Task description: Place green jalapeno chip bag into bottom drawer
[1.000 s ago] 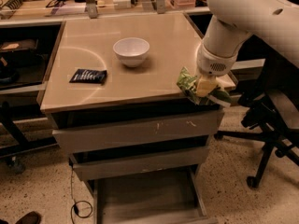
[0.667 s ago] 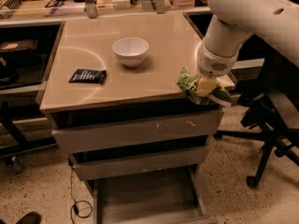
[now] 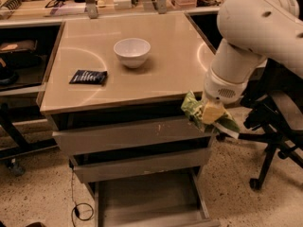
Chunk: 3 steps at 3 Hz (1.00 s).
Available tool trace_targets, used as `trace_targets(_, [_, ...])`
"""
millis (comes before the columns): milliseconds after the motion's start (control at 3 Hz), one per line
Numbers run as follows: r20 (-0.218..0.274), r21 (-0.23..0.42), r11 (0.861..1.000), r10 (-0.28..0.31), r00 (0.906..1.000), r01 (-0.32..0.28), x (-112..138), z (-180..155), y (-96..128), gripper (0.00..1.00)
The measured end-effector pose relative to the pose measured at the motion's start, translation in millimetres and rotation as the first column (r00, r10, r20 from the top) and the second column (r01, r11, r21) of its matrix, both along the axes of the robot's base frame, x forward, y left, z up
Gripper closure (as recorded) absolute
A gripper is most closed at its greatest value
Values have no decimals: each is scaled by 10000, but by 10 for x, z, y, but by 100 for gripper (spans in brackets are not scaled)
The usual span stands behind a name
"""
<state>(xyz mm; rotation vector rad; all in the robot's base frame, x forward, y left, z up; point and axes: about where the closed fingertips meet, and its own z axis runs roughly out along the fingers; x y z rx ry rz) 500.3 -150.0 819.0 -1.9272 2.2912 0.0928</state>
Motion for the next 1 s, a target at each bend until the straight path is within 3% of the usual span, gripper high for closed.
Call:
trace_targets(333, [-1150,486,9981,-309,9929,367,-577,-279,116,100])
trace_targets(1000, [-1408,520,9979,-299,9896,375,-670,-355,130,100])
